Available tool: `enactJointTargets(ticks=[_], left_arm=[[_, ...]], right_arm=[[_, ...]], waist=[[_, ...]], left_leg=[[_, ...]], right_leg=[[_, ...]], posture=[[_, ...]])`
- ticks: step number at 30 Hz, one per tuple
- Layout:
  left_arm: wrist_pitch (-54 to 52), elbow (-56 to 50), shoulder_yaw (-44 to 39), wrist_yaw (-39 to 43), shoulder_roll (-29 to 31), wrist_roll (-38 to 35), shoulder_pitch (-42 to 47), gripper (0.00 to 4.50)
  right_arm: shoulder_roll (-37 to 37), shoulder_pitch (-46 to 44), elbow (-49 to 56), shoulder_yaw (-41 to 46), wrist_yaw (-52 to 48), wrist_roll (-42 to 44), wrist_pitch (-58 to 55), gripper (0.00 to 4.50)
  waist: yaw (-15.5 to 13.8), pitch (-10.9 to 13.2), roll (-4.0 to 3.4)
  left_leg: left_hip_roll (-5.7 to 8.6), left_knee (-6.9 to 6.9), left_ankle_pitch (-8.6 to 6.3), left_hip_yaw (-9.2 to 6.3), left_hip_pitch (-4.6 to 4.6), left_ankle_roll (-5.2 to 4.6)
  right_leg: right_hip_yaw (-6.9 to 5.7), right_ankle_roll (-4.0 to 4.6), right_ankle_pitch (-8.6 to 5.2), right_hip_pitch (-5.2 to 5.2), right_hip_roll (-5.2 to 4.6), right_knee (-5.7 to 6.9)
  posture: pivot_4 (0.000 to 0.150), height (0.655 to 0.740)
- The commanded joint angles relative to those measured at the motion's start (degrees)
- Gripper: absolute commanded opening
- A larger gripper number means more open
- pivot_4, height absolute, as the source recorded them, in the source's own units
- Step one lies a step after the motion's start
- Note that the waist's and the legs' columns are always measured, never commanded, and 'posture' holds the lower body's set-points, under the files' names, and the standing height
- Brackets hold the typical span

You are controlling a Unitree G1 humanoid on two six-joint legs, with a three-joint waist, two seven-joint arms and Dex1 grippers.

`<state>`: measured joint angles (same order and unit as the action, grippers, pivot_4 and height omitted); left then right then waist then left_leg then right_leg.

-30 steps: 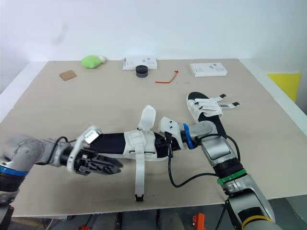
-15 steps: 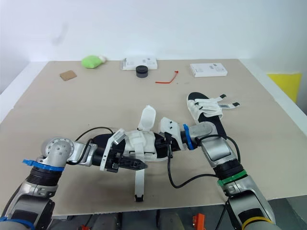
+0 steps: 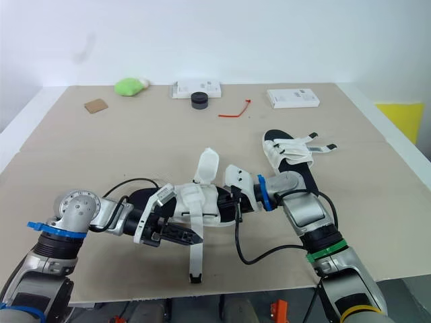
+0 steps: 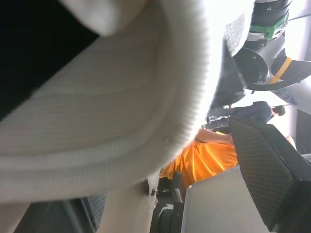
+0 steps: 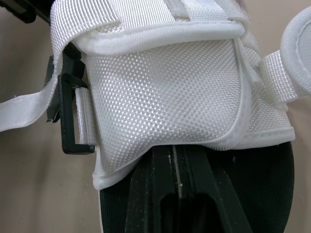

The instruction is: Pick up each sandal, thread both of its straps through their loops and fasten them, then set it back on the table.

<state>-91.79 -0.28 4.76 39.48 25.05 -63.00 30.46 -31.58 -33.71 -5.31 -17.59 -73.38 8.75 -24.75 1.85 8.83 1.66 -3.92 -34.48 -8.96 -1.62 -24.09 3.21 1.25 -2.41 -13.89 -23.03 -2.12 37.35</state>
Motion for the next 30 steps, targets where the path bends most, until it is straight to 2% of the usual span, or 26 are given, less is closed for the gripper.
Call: enactJointTargets(ticks=[1, 2, 5, 10, 11, 18, 23, 30], left_arm=[[-0.71, -1.03, -1.48, -1.24, -0.89, -2.26, -1.15, 3.70], [-0.71, -1.11, -1.54, -1.42, -0.94, -2.44, -1.24, 3.70], [-0.71, -1.39, -1.67, -2.12, -1.58, -2.89, -1.36, 2.89], [-0.71, -0.22, -2.65, -4.11, -3.08, -4.52, -1.57, 0.61], [-0.71, -0.19, -2.65, -4.32, -3.03, -4.74, -1.56, 0.03], [-0.71, -0.70, -3.07, -4.90, -1.97, -5.28, -1.18, 0.03], [-0.60, -1.12, -6.92, -2.89, -0.34, -5.78, 1.86, 0.03], [1.97, -1.59, -7.22, 10.08, 8.75, -6.26, 7.56, 0.03]], right_arm=[[-0.09, 1.38, -1.13, -2.77, -0.35, -0.93, -1.33, 0.00], [-0.08, 1.37, -1.16, -2.76, -0.36, -0.92, -1.36, 0.00], [-0.15, 1.40, -1.10, -2.85, -0.41, -1.00, -1.39, 0.00], [-0.11, 1.29, -0.92, -2.72, -0.36, -0.86, -1.63, 0.00], [-0.11, 1.30, -0.89, -2.68, -0.35, -0.84, -1.66, 0.00], [-0.21, 1.48, -0.75, -2.58, -0.27, -0.82, -1.71, 0.00], [-0.17, 1.46, -0.84, -2.65, -0.35, -0.83, -1.59, 0.00], [0.37, 0.38, -2.58, -3.29, -0.80, -1.34, -0.49, 0.00]], waist=[[0.00, 0.00, 0.00], [0.00, 0.00, 0.00], [0.00, 0.00, 0.00], [0.00, 0.00, 0.00], [0.00, 0.00, 0.00], [-0.01, 0.00, 0.00], [0.00, 0.01, 0.01], [0.08, 0.03, 0.03]], left_leg=[[0.00, 0.00, 0.00, 0.00, 0.00, 0.00], [0.00, 0.01, 0.00, 0.00, 0.00, 0.00], [0.00, 0.00, 0.00, -0.01, 0.00, 0.00], [0.00, 0.00, 0.00, -0.01, 0.00, 0.00], [0.00, 0.00, 0.00, -0.01, 0.00, 0.00], [0.00, 0.00, 0.00, -0.01, 0.00, 0.00], [0.00, 0.00, 0.00, -0.02, -0.01, 0.00], [0.00, 0.02, 0.00, -0.01, -0.02, 0.01]], right_leg=[[0.00, 0.00, 0.00, 0.00, 0.00, 0.00], [0.00, 0.00, 0.00, 0.00, 0.01, 0.00], [0.00, 0.00, 0.00, 0.00, 0.01, 0.00], [0.00, 0.00, 0.00, 0.00, 0.00, 0.00], [0.00, 0.00, 0.00, 0.00, 0.00, 0.00], [0.00, 0.00, 0.00, 0.00, 0.00, 0.00], [-0.01, 0.01, 0.00, -0.02, 0.01, 0.00], [-0.01, 0.01, -0.01, -0.07, 0.01, 0.00]], posture=[[0.150, 0.7400], [0.150, 0.7400], [0.150, 0.7400], [0.150, 0.7400], [0.150, 0.7400], [0.150, 0.7400], [0.150, 0.7400], [0.150, 0.7400]])
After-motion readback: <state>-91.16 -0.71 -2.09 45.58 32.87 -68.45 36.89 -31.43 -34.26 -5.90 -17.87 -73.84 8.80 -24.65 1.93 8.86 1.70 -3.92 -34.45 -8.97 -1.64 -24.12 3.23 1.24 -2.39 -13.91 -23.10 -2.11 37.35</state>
